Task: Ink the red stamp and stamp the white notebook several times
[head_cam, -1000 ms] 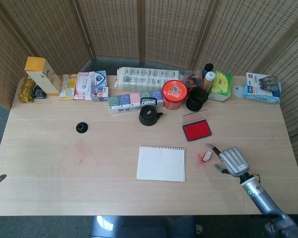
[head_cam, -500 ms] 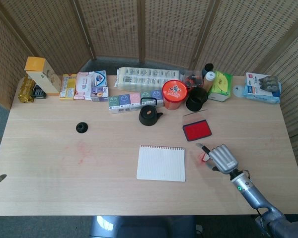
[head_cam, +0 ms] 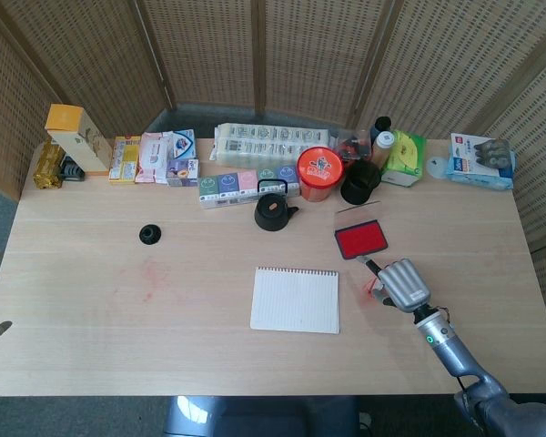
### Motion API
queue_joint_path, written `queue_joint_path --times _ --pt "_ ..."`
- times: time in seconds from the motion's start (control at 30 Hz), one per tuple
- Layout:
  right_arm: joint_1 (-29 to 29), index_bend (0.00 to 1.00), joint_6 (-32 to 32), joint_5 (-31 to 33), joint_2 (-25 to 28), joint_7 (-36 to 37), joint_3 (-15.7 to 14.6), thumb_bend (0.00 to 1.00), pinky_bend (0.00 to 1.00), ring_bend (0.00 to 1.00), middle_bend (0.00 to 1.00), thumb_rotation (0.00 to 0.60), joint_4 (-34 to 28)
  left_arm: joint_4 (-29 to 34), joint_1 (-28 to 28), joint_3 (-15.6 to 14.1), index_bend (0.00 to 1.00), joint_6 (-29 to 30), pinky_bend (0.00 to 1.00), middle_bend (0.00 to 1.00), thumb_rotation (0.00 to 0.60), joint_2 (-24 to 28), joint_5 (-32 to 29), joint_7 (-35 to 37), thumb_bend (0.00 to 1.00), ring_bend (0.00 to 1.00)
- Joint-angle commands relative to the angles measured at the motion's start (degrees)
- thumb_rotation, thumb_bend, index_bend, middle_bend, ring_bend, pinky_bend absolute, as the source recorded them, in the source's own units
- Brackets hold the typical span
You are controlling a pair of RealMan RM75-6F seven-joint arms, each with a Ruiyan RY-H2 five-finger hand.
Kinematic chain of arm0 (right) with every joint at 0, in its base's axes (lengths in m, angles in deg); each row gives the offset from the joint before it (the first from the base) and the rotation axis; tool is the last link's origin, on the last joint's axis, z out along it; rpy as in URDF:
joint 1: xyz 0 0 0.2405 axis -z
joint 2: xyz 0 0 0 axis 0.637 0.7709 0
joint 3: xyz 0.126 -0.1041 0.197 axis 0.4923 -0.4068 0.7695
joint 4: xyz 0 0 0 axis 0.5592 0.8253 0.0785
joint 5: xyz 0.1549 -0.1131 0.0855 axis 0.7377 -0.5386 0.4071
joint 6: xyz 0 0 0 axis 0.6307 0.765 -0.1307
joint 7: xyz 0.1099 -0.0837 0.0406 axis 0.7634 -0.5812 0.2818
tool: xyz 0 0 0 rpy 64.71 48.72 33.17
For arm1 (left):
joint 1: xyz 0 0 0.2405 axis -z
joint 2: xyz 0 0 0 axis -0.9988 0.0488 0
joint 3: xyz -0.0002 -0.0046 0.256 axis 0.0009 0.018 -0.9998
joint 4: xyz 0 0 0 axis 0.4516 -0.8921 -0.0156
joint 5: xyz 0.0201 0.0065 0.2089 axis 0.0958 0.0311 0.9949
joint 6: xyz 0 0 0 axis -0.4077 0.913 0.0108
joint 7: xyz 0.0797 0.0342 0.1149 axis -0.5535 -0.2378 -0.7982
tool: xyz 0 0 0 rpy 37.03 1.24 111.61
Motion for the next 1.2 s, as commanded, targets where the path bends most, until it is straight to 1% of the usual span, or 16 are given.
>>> queue_joint_path --times 0.03,0.2,0.33,0.5,0.77,0.9,1.03,1.2 --pt "-0.16 0.22 -0.45 0.73 -0.49 -0.68 0.46 0.31 1.00 1.00 1.00 0.600 -0.35 0.06 0.01 -0.04 0.00 -0.06 0.00 0.00 0.600 0.02 0.05 -0.05 0.00 0.00" --pt "-0.60 0.22 -1.83 1.71 -1.12 -1.63 0.76 0.31 1.00 1.00 1.00 0.600 -1.03 0.07 -0.03 -0.04 0.00 -0.02 0.00 0.00 0.600 0.07 0.08 0.02 0.00 0.00" --pt "-1.30 0.22 -3.41 3.26 -1.80 -2.50 1.80 0.31 1.00 1.00 1.00 0.600 -1.28 0.18 -0.09 -0.07 0.00 0.03 0.00 0.00 0.600 0.14 0.17 0.14 0.00 0.00" --pt "-1.45 0.22 -3.16 3.69 -1.31 -3.01 2.04 0.31 1.00 1.00 1.00 0.600 -2.72 0.21 -0.17 -0.09 0.00 0.13 0.00 0.00 0.600 0.21 0.29 0.36 0.00 0.00" --pt "-0.23 0.22 0.72 1.91 2.72 -5.69 0.50 0.31 1.00 1.00 1.00 0.600 -10.12 0.15 -0.12 -0.09 0.00 -0.09 0.00 0.00 0.600 0.29 0.25 0.55 0.00 0.00" --pt "0.58 0.22 1.74 0.90 5.79 -8.06 -0.79 0.31 1.00 1.00 1.00 0.600 -13.63 0.22 -0.08 -0.15 0.00 -0.18 0.00 0.00 0.600 0.34 0.39 0.53 0.00 0.00" --pt "0.72 0.21 1.12 0.65 7.06 -8.30 -1.50 0.31 1.00 1.00 1.00 0.600 -13.70 0.29 -0.14 -0.17 0.00 -0.11 0.00 0.00 0.600 0.40 0.44 0.59 0.00 0.00" --pt "0.68 0.21 0.37 -0.13 7.65 -6.63 -2.73 0.31 1.00 1.00 1.00 0.600 -10.74 0.35 -0.22 -0.18 0.00 0.06 0.00 0.00 0.600 0.35 0.50 0.56 0.00 0.00"
